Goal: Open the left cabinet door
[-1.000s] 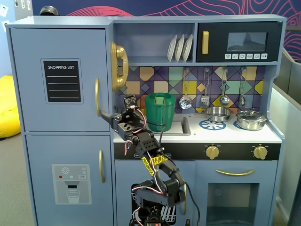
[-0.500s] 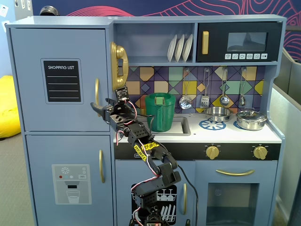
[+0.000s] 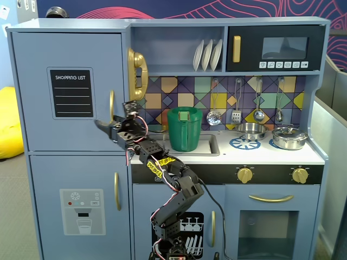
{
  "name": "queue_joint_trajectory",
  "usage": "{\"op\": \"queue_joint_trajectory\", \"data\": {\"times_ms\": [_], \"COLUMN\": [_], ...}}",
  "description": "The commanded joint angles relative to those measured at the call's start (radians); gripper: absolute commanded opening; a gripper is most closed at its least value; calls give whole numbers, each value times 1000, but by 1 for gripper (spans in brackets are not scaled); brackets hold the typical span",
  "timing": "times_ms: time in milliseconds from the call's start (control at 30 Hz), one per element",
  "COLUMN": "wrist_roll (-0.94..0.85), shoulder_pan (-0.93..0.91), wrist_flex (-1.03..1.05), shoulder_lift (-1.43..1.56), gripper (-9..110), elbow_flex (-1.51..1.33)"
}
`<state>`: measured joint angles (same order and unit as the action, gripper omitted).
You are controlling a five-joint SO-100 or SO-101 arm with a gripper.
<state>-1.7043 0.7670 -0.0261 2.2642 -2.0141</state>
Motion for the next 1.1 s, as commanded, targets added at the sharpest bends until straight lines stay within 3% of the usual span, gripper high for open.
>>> {"op": "queue_joint_trajectory", "data": {"times_ms": [0,167,433,800,933,1067], "wrist_roll": [-64,-132,-135,37,80,12], "shoulder_pan": [117,212,130,-227,-345,-327], "wrist_flex": [-25,-12,101,405,410,374], "shoulder_lift": [32,129,373,626,580,474], "gripper": [19,18,18,17,17,15], "elbow_flex": [57,-15,-114,-199,-212,-187]}}
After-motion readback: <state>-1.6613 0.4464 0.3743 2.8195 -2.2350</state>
